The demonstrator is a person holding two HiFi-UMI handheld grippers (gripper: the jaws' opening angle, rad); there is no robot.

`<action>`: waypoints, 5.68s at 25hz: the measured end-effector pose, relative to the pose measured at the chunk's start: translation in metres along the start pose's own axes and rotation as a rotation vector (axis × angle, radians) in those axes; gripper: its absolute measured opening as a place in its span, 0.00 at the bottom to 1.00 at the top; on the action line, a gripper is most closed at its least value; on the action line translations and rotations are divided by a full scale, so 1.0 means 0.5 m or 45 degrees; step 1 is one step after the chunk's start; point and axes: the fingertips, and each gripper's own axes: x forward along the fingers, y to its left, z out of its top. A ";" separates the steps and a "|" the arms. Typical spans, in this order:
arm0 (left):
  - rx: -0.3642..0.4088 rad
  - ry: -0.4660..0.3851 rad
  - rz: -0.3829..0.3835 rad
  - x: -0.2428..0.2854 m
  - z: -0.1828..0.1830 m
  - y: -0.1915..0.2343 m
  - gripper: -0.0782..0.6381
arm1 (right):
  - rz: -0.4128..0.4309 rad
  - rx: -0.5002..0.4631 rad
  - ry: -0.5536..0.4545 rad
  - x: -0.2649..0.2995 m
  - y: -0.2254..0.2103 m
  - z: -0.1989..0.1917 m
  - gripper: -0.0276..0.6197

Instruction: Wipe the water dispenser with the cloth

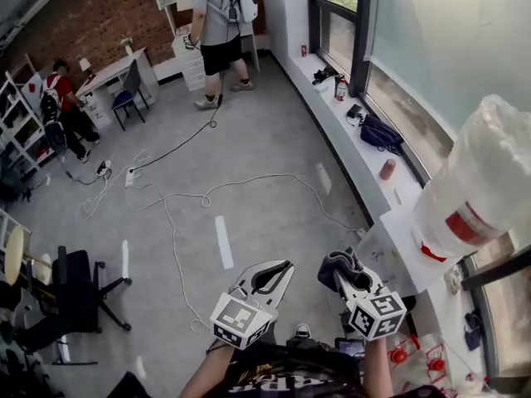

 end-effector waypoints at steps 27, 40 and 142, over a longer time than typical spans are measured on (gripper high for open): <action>0.322 0.143 -1.072 0.311 -0.044 0.116 0.15 | -1.219 0.263 -0.105 0.115 -0.406 -0.045 0.21; 0.326 0.228 -1.195 0.358 -0.158 0.108 0.15 | -1.342 0.272 0.060 0.148 -0.537 -0.166 0.21; 0.250 0.168 -0.945 0.434 -0.464 0.107 0.15 | -1.602 0.641 0.192 0.020 -0.634 -0.728 0.20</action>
